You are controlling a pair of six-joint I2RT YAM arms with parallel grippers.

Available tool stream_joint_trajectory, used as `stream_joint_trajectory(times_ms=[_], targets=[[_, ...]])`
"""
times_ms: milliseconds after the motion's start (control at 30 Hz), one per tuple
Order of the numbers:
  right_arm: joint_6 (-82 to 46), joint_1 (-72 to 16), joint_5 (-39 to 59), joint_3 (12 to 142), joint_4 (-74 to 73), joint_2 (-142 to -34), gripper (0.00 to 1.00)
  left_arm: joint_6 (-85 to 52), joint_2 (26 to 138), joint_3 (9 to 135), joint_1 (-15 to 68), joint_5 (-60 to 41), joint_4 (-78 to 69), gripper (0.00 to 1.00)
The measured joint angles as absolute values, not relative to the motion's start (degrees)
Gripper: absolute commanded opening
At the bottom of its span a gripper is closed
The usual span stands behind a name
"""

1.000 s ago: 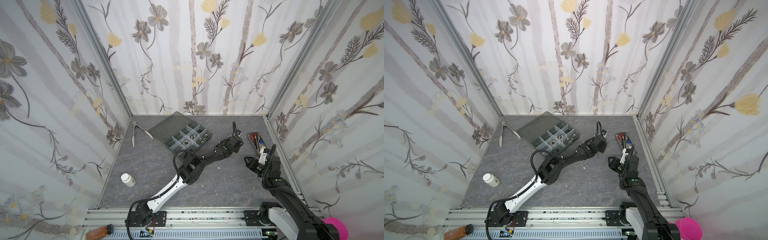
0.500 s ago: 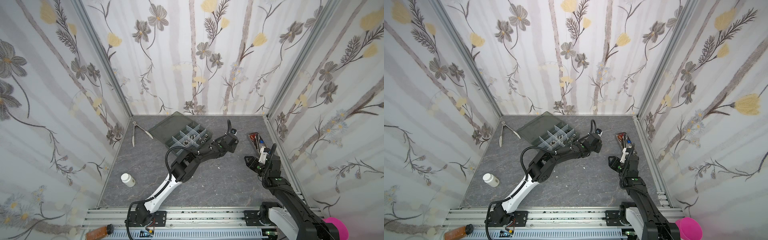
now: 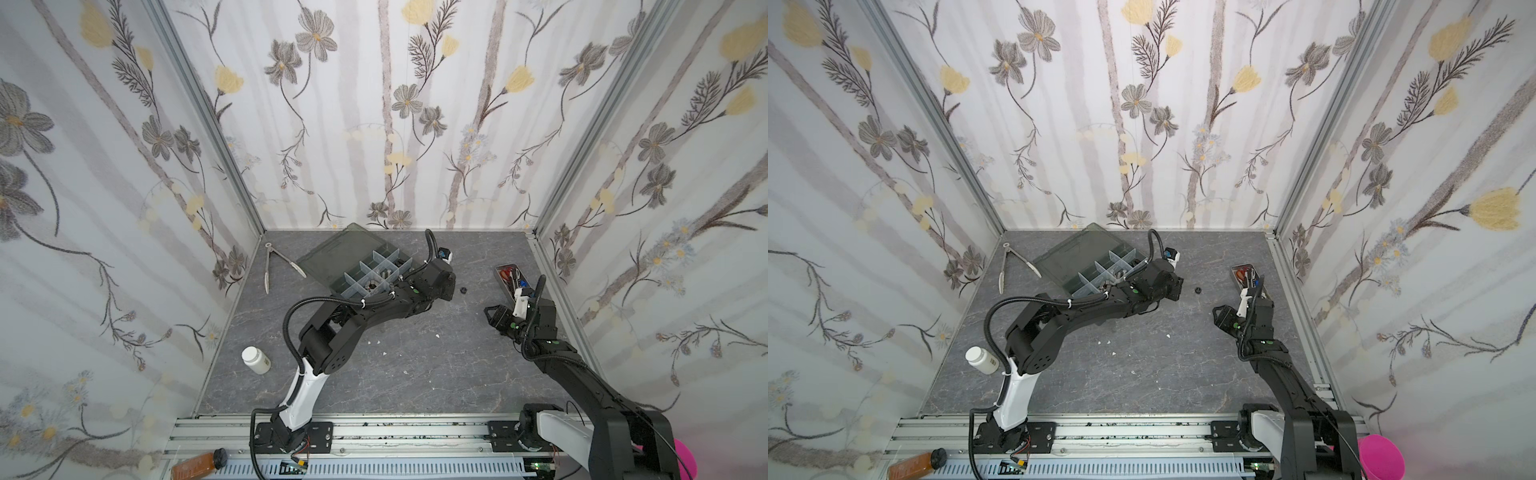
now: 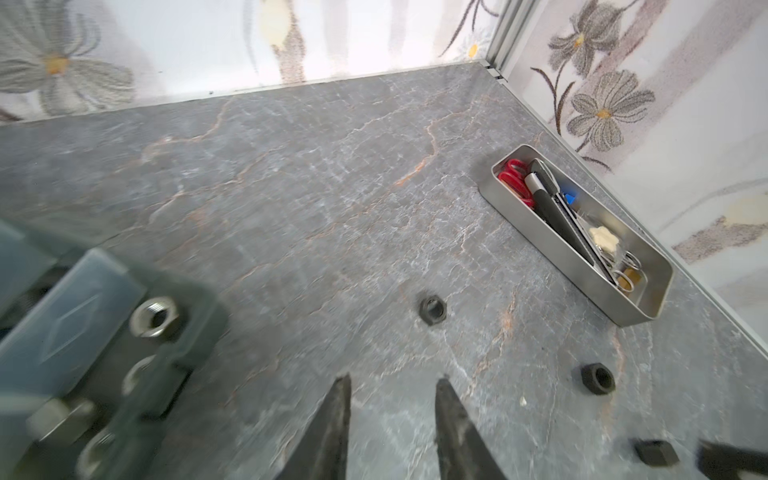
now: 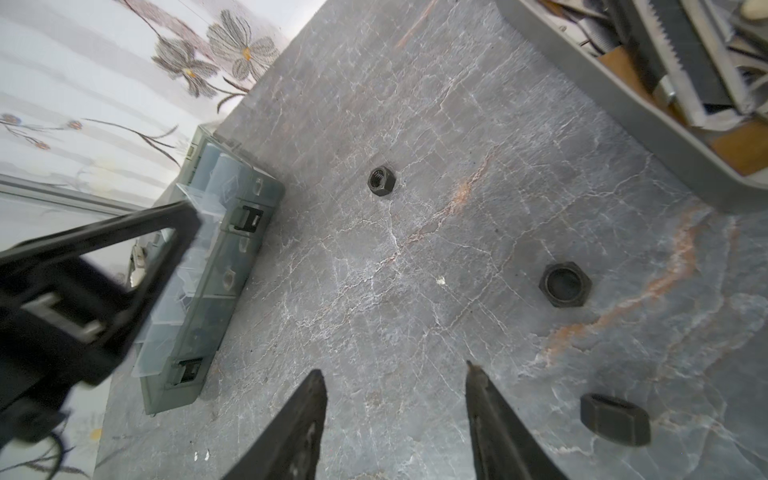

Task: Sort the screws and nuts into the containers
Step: 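Carry the nut to the organizer with the left gripper while the right gripper grasps another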

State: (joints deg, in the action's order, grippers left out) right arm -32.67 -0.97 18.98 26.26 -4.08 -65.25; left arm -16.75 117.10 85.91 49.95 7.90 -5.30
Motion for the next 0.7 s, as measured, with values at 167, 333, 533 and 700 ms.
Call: stream_joint_trajectory(times_ms=[167,333,533,700], targets=[[-30.4,-7.5,14.2,36.1,-1.0,-76.3,0.60,-18.0,103.7,77.1,49.7,9.7,-5.7,0.71],[-27.9,-12.6,8.4,48.3,1.4,-87.6,0.62,-18.4,91.8,68.8,49.1,12.1,-3.1,0.86],[-26.3,-13.8,2.5,55.5,4.8,-97.8,0.64,-19.5,75.5,58.4,47.3,13.7,-0.1,0.95],[-25.4,-15.3,-0.6,60.5,7.2,-102.7,0.61,-20.0,66.5,53.5,45.5,14.2,2.2,0.96]])
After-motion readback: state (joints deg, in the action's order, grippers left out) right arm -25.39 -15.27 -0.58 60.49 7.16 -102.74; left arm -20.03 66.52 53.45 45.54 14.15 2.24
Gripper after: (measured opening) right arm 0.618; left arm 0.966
